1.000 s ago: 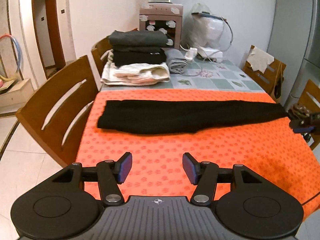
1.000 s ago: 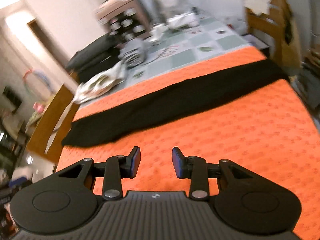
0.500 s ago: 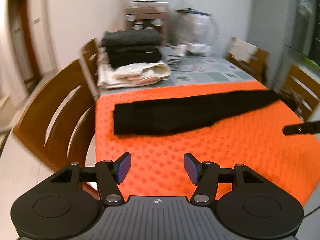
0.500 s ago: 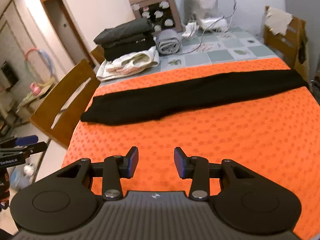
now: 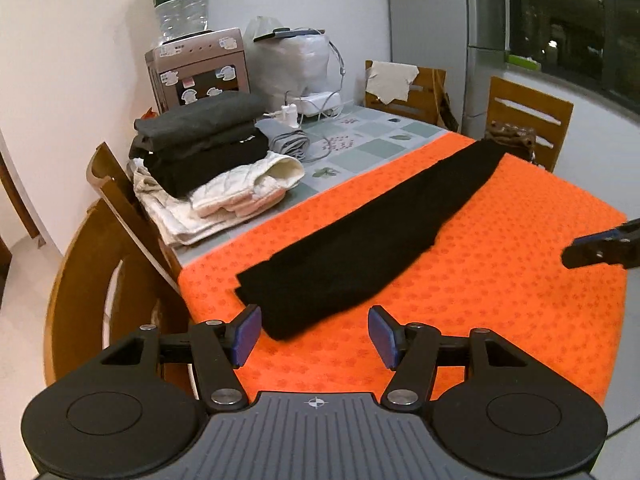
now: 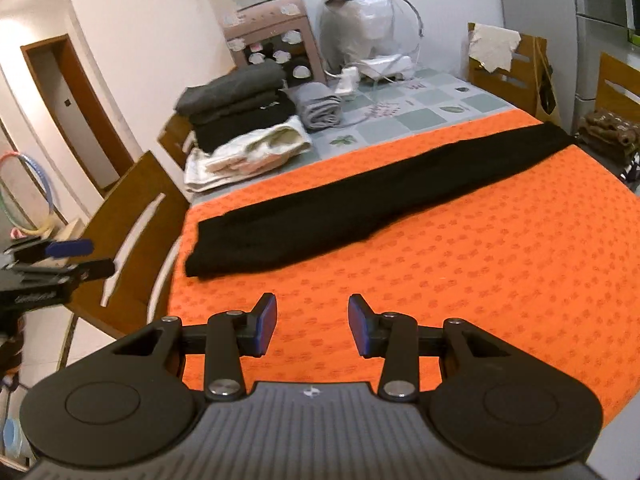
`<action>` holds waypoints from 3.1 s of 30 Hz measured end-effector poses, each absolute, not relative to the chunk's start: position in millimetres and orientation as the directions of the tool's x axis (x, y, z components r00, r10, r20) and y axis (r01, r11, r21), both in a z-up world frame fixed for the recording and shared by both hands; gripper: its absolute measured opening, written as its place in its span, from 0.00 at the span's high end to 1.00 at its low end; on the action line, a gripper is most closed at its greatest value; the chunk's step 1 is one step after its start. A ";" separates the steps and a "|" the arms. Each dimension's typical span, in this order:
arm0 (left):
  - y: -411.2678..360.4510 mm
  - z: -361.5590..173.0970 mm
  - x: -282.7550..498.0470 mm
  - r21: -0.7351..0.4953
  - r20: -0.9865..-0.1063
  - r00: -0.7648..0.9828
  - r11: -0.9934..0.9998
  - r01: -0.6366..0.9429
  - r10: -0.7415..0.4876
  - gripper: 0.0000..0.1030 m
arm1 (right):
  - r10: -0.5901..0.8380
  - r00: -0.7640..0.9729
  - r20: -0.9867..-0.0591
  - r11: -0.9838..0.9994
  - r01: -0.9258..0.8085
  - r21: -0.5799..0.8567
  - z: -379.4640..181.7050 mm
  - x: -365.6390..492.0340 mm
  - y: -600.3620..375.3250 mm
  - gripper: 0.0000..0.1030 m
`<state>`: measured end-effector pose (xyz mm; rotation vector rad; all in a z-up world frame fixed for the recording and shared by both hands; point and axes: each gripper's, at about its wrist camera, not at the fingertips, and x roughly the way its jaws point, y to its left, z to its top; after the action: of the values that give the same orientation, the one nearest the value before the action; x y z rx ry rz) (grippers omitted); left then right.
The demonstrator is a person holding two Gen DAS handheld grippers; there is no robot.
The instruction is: Fold clothes
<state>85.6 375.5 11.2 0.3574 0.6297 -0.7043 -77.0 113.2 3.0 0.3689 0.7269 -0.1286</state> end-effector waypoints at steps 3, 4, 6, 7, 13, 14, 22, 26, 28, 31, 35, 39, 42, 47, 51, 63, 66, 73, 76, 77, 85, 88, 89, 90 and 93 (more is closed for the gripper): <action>382.8 8.5 106.5 0.100 -0.647 0.552 0.660 0.745 -0.526 0.39 | -0.024 0.726 -0.687 0.933 0.263 0.246 2.9 -71.8 141.0 0.56; 385.3 8.6 114.7 0.098 -0.645 0.537 0.639 0.763 -0.543 0.39 | -0.036 0.725 -0.688 0.929 0.278 0.244 1.9 -69.7 150.5 0.56; 389.9 7.6 131.5 0.103 -0.645 0.506 0.590 0.800 -0.573 0.39 | -0.062 0.720 -0.691 0.920 0.310 0.240 -1.7 -63.5 169.3 0.56; 392.3 7.1 141.1 0.108 -0.644 0.487 0.560 0.821 -0.590 0.39 | -0.077 0.717 -0.693 0.914 0.328 0.237 -4.2 -59.5 178.8 0.56; 408.5 9.6 198.9 0.160 -0.652 0.373 0.361 0.919 -0.660 0.39 | -0.186 0.709 -0.681 0.844 0.470 0.258 -20.8 -27.6 240.9 0.56; 410.4 10.1 209.1 0.172 -0.655 0.361 0.334 0.927 -0.664 0.40 | -0.203 0.704 -0.681 0.834 0.488 0.256 -23.8 -20.5 249.7 0.56; 418.3 12.1 273.8 0.181 -0.649 0.349 0.308 0.934 -0.676 0.49 | -0.271 0.689 -0.672 0.781 0.566 0.265 -38.2 29.8 297.0 0.56; 416.4 7.5 303.2 0.158 -0.655 0.300 0.262 0.952 -0.694 0.64 | -0.307 0.672 -0.673 0.779 0.584 0.228 -42.9 55.7 316.3 0.56; 412.5 2.6 320.8 0.143 -0.667 0.246 0.204 0.969 -0.703 0.67 | -0.339 0.644 -0.686 0.754 0.622 0.212 -45.6 69.8 324.9 0.56; 405.5 -8.8 343.6 0.130 -0.670 0.148 0.081 0.988 -0.728 0.67 | -0.377 0.607 -0.700 0.704 0.678 0.209 -52.1 92.1 333.9 0.56; 394.4 -23.7 370.0 0.147 -0.684 0.030 -0.098 0.984 -0.729 0.67 | -0.451 0.536 -0.713 0.613 0.767 0.189 -63.0 126.1 347.8 0.56; 382.4 -26.9 389.4 0.134 -0.701 -0.083 -0.245 0.960 -0.709 0.67 | -0.511 0.465 -0.723 0.541 0.827 0.150 -62.9 149.8 361.2 0.56; 370.3 -20.2 397.0 0.142 -0.710 -0.125 -0.315 0.938 -0.693 0.67 | -0.517 0.462 -0.720 0.502 0.845 0.182 -51.6 152.7 365.2 0.56; 365.6 11.1 407.4 0.090 -0.697 -0.214 -0.380 0.921 -0.684 0.67 | -0.554 0.444 -0.704 0.442 0.874 0.203 -18.1 143.6 382.1 0.56; 373.9 32.5 411.4 0.061 -0.706 -0.260 -0.422 0.905 -0.659 0.67 | -0.552 0.436 -0.711 0.363 0.893 0.265 10.7 122.1 407.2 0.56; 365.5 102.0 409.1 0.106 -0.636 -0.346 -0.522 0.846 -0.690 0.59 | -0.582 0.402 -0.707 0.357 0.907 0.222 98.3 102.4 383.4 0.53; 361.4 81.7 403.9 0.112 -0.633 -0.344 -0.522 0.845 -0.694 0.59 | -0.589 0.408 -0.698 0.401 0.897 0.186 90.0 112.0 365.0 0.53; 344.5 4.0 398.1 0.089 -0.690 -0.297 -0.485 0.870 -0.660 0.59 | -0.567 0.431 -0.702 0.462 0.872 0.162 17.9 138.6 335.8 0.53; 336.5 -33.8 400.5 0.043 -0.728 -0.274 -0.440 0.897 -0.629 0.59 | -0.547 0.441 -0.712 0.497 0.855 0.147 -17.3 153.4 333.7 0.53; 335.3 -45.3 401.5 0.029 -0.740 -0.264 -0.423 0.906 -0.618 0.59 | -0.534 0.448 -0.717 0.509 0.848 0.150 -27.8 158.2 333.3 0.53; 321.6 -106.0 403.2 -0.158 -0.795 -0.288 -0.276 0.948 -0.534 0.59 | -0.478 0.454 -0.752 0.620 0.781 0.077 -83.4 189.5 340.3 0.53; 315.8 -113.4 401.8 -0.172 -0.808 -0.277 -0.242 0.955 -0.520 0.60 | -0.468 0.457 -0.756 0.651 0.757 0.055 -88.0 191.8 341.0 0.53; 314.0 -115.3 400.8 -0.179 -0.811 -0.278 -0.234 0.956 -0.514 0.61 | -0.466 0.459 -0.756 0.658 0.751 0.050 -88.5 192.0 341.3 0.53; 311.7 -118.0 399.6 -0.185 -0.820 -0.275 -0.222 0.957 -0.502 0.64 | -0.464 0.461 -0.756 0.666 0.745 0.046 -89.0 192.1 341.6 0.53; 307.9 -127.5 400.6 -0.223 -0.840 -0.288 -0.191 0.956 -0.460 0.87 | -0.471 0.452 -0.758 0.667 0.744 0.029 -88.7 193.0 341.2 0.53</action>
<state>400.6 307.9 -127.5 0.7713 0.9372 -1.6957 193.0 341.2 -88.7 0.3857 0.7955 -0.7742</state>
